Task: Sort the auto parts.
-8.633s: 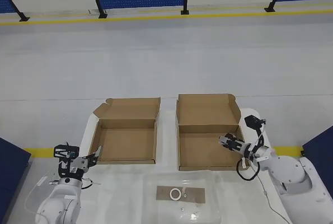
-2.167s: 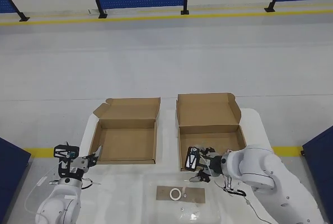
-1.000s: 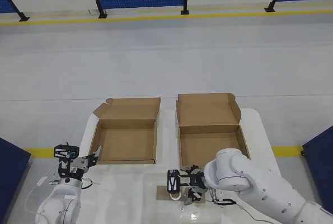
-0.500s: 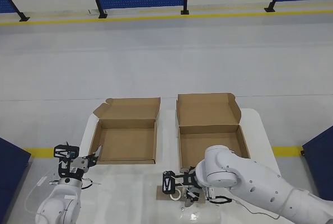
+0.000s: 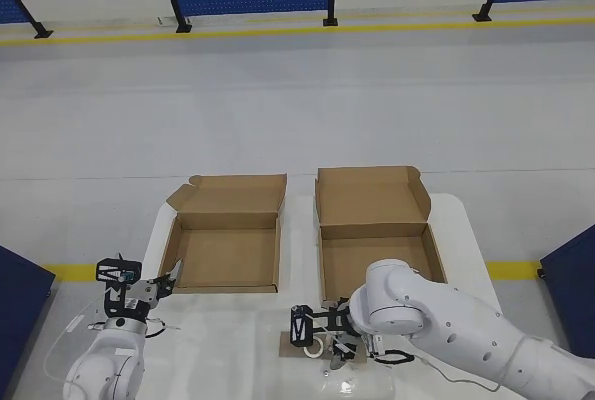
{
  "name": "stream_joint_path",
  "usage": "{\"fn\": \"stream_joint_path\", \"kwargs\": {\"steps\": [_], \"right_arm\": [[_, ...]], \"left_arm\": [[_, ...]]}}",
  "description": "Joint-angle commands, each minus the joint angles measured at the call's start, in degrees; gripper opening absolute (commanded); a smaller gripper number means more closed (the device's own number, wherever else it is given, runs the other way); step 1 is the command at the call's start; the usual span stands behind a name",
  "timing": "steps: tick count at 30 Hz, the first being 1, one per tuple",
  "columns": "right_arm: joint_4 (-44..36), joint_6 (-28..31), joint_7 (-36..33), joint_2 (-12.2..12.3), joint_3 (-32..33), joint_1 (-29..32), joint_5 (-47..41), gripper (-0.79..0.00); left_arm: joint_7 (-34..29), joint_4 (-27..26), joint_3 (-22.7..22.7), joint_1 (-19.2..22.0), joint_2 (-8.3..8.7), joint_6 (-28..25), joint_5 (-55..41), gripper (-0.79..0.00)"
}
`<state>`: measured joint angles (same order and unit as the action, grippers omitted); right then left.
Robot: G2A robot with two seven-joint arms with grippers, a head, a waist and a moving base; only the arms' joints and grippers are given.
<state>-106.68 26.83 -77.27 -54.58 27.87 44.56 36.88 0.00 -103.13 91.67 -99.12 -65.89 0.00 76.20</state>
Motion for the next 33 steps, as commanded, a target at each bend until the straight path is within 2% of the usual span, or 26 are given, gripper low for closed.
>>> {"fn": "stream_joint_path", "kwargs": {"steps": [1,8,18,25,33], "right_arm": [[0.35,0.17,1.1,-0.04,-0.35,0.6,1.19,0.0],[2.23,1.28,1.34,-0.51,-1.54,1.32,0.53,0.0],[8.65,0.67,0.48,-3.34,-6.45,-1.77,-1.63,0.0],[8.65,0.67,0.48,-3.34,-6.45,-1.77,-1.63,0.0],[10.25,0.38,1.9,-4.59,-8.79,-0.99,3.0,0.0]], "left_arm": [[0.0,0.0,0.0,0.0,0.0,0.0,0.0,0.0],[0.0,0.0,0.0,0.0,0.0,0.0,0.0,0.0],[0.0,0.0,0.0,0.0,0.0,0.0,0.0,0.0],[0.0,0.0,0.0,0.0,0.0,0.0,0.0,0.0],[0.0,0.0,0.0,0.0,0.0,0.0,0.0,0.0]]}}
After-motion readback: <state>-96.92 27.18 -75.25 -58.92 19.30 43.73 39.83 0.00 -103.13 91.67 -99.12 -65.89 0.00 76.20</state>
